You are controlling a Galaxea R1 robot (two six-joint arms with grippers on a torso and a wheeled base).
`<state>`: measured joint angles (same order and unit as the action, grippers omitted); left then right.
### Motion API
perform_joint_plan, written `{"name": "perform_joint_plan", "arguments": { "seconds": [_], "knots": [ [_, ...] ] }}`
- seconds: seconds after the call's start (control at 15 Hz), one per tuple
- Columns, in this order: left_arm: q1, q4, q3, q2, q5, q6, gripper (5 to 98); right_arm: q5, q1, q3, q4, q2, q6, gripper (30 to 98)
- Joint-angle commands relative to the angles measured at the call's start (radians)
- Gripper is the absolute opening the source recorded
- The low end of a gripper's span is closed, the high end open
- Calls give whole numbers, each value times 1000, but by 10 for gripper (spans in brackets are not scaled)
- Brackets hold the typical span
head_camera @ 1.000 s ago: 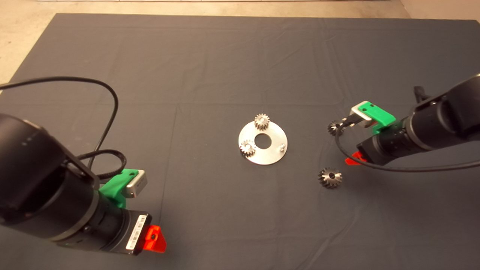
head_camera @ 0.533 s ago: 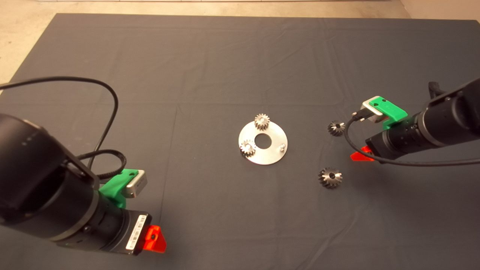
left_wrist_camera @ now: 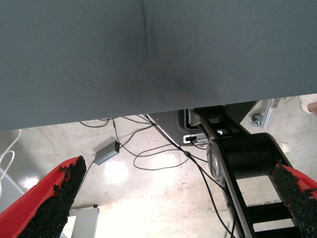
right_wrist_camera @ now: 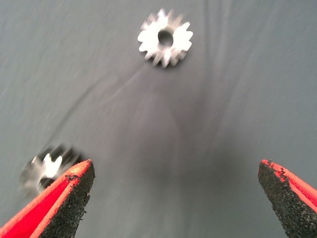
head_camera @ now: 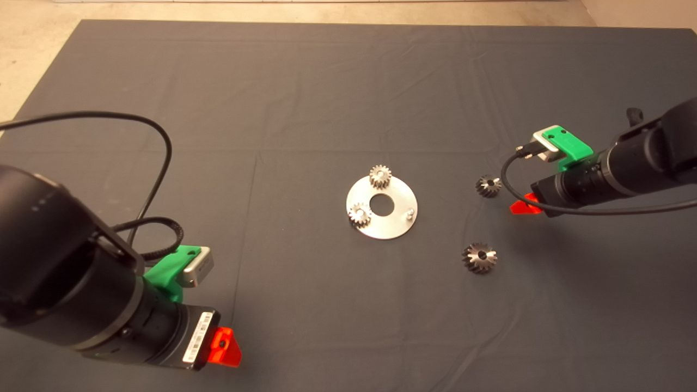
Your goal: Remove an incorrectly installed larger gear and replace it with the correct smaller gear
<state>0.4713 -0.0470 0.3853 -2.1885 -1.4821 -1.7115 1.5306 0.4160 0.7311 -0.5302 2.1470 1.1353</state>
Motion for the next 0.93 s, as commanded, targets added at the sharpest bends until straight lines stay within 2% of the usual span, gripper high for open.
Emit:
{"name": "perform_joint_plan", "arguments": {
  "seconds": [0.0, 0.13, 0.27, 0.33, 0.53, 0.6, 0.8, 0.87],
  "knots": [
    [7, 7, -14, 2, -4, -5, 976, 109, -12, 37, -104, 0, 12, 877],
    [7, 9, -14, 2, -4, -5, 976, 109, -35, 42, -132, 0, 49, 877],
    [7, 8, -14, 2, -4, -5, 976, 109, -74, 67, -184, 0, 131, 877],
    [7, 7, -14, 2, -4, -7, 976, 95, -86, 79, -200, 1, 152, 877],
    [7, 7, -14, 2, -6, -16, 976, -3, -92, 103, -205, 3, 162, 877],
    [7, 7, -14, 2, -6, -16, 975, -19, -94, 113, -205, 3, 164, 877],
    [7, 7, -14, 2, -6, -16, 976, -43, -95, 115, -205, 8, 170, 877],
    [7, 7, -14, 2, -6, -16, 975, -60, -95, 115, -206, 8, 173, 877]
  ]
}}
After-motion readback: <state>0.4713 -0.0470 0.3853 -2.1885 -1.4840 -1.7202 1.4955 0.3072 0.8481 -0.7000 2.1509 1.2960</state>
